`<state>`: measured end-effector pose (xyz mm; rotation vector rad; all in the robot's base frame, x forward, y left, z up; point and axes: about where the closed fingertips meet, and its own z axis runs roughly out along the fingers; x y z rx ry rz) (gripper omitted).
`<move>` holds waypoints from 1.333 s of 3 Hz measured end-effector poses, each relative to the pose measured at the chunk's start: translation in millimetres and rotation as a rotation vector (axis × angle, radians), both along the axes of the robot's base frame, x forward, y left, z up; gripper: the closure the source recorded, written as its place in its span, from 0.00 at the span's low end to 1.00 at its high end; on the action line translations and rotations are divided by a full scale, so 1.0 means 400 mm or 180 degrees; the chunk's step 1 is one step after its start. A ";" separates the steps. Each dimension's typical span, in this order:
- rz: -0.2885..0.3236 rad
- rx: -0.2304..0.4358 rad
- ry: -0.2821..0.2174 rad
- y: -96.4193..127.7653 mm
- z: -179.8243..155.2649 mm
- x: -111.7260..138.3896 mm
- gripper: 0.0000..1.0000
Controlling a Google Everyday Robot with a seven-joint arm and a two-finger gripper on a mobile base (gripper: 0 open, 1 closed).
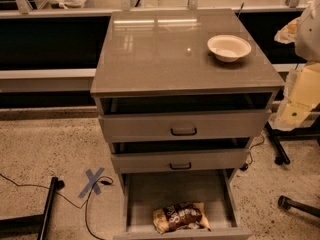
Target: Pick brown chip bag from bottom drawer and place on counter
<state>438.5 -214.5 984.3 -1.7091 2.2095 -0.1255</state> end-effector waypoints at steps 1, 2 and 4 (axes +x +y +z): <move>0.0000 0.0000 0.0000 0.000 0.000 0.000 0.00; 0.0069 0.0041 0.0012 0.034 -0.077 0.005 0.00; 0.0281 0.0328 0.0021 0.194 -0.300 -0.034 0.00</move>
Offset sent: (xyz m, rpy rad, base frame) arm 0.0111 0.0703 -0.1681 0.0689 0.0360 0.1165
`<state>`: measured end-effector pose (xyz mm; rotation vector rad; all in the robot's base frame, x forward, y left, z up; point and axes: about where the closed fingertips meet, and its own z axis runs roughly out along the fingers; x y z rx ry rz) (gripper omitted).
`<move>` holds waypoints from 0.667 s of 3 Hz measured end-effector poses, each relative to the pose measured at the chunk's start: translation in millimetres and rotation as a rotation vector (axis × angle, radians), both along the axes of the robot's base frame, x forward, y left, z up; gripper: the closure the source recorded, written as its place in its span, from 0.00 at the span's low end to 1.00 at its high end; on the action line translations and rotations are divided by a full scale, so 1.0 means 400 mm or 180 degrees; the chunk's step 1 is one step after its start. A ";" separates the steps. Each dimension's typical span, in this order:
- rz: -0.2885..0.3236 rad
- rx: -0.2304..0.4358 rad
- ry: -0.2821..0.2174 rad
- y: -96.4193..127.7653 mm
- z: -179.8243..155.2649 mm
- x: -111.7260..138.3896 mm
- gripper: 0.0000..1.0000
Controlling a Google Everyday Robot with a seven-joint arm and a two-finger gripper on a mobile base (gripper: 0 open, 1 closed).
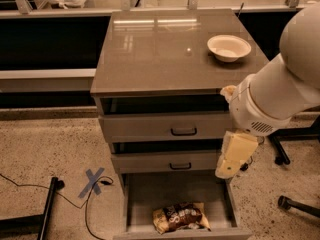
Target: Pick brown chip bag from bottom drawer and place on counter
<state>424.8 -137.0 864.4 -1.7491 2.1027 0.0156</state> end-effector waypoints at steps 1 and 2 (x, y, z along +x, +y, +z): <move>-0.0010 -0.0003 -0.0001 -0.004 0.000 0.000 0.00; -0.0043 0.0080 0.0170 -0.001 -0.092 0.021 0.00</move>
Offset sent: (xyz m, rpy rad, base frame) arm 0.0229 0.0011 -0.0950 0.0692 0.1418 -0.0318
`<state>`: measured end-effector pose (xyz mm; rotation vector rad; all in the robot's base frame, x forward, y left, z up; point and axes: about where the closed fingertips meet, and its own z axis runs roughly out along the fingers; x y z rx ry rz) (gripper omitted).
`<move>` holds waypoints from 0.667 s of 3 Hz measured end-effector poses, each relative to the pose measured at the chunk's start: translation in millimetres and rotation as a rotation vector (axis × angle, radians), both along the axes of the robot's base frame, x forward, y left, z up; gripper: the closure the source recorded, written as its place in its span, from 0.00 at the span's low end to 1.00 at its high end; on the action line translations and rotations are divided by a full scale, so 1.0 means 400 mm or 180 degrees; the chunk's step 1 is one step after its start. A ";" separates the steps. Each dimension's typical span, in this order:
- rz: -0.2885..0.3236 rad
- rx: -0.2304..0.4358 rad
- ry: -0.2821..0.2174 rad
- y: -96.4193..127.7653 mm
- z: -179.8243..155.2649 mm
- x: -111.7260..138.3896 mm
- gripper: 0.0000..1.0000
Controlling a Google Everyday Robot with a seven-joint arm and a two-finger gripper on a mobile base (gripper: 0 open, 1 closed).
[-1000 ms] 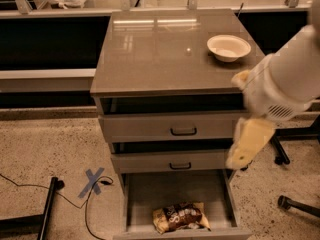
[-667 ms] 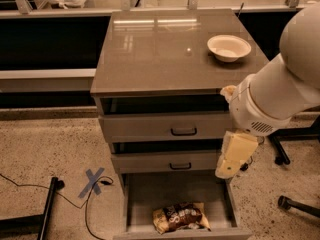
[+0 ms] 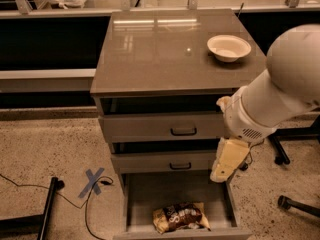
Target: Pick brown chip bag from bottom drawer and place on counter
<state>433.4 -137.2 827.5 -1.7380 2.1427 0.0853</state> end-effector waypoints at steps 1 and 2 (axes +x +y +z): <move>0.0055 0.0017 0.0140 0.010 -0.176 -0.012 0.00; 0.0136 0.0137 0.0396 0.036 -0.448 -0.079 0.00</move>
Offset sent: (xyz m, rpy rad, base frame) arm -0.0570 0.0308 -0.3340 0.1296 0.1706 0.0530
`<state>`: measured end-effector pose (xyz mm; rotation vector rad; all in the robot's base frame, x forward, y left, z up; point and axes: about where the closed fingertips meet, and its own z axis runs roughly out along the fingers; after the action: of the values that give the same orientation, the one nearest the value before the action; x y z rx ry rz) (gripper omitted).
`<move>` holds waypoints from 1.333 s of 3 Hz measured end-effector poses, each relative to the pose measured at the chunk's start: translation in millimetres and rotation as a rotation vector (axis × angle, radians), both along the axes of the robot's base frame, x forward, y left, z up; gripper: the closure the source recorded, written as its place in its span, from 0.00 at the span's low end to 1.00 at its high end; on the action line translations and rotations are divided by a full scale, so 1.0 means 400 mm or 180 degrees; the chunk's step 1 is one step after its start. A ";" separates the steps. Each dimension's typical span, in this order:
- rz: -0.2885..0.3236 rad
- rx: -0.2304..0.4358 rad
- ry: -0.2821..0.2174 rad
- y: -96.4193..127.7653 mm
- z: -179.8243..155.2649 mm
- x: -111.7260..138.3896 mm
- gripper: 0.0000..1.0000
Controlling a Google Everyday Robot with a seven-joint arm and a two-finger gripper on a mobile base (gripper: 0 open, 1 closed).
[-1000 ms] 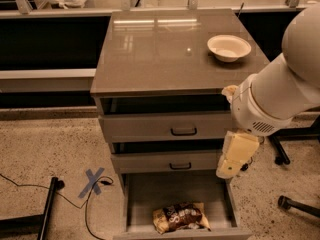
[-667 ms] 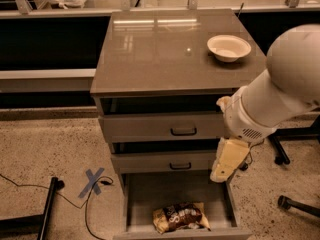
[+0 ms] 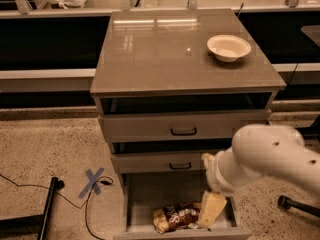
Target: Pick brown chip bag from bottom drawer and place on counter
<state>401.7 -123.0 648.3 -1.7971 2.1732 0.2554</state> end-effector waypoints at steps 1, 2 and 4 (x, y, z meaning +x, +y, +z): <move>-0.0037 0.0067 -0.0001 0.008 -0.065 -0.010 0.00; 0.0023 0.0028 0.0029 0.014 -0.066 -0.001 0.00; 0.0331 -0.0267 0.0298 0.028 -0.324 0.083 0.00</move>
Offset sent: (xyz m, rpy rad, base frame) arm 0.0013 0.0082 -0.0398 -0.0017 0.0466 0.0362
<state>434.8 -111.9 518.7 -1.9851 2.1864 0.2810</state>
